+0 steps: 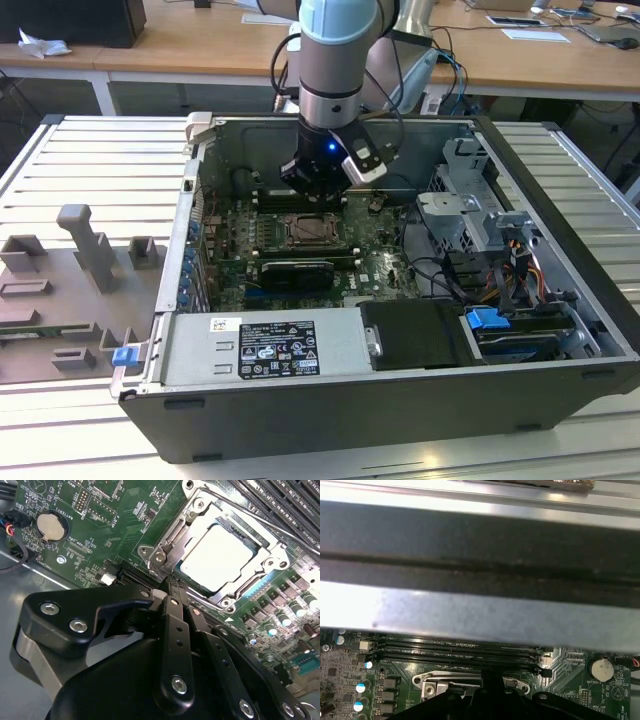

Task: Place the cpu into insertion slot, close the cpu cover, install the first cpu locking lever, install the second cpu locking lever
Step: 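Install the second cpu locking lever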

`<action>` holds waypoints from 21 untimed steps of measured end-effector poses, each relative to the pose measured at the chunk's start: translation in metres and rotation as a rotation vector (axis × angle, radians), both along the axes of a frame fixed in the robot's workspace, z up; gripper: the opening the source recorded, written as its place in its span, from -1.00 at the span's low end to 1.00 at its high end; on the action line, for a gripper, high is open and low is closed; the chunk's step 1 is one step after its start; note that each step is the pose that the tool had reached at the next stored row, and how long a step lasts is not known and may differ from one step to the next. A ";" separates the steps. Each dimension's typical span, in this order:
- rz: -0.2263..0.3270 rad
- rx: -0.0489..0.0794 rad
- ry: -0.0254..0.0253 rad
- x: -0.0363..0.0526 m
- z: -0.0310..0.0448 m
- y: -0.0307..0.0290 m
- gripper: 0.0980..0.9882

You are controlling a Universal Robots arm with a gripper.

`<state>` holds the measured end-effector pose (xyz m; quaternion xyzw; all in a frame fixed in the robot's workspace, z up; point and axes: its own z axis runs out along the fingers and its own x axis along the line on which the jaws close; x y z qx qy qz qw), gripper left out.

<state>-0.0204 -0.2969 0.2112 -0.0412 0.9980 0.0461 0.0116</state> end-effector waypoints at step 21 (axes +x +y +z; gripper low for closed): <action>-0.006 0.000 0.0000 -0.0002 0.0331 -0.0099 -0.98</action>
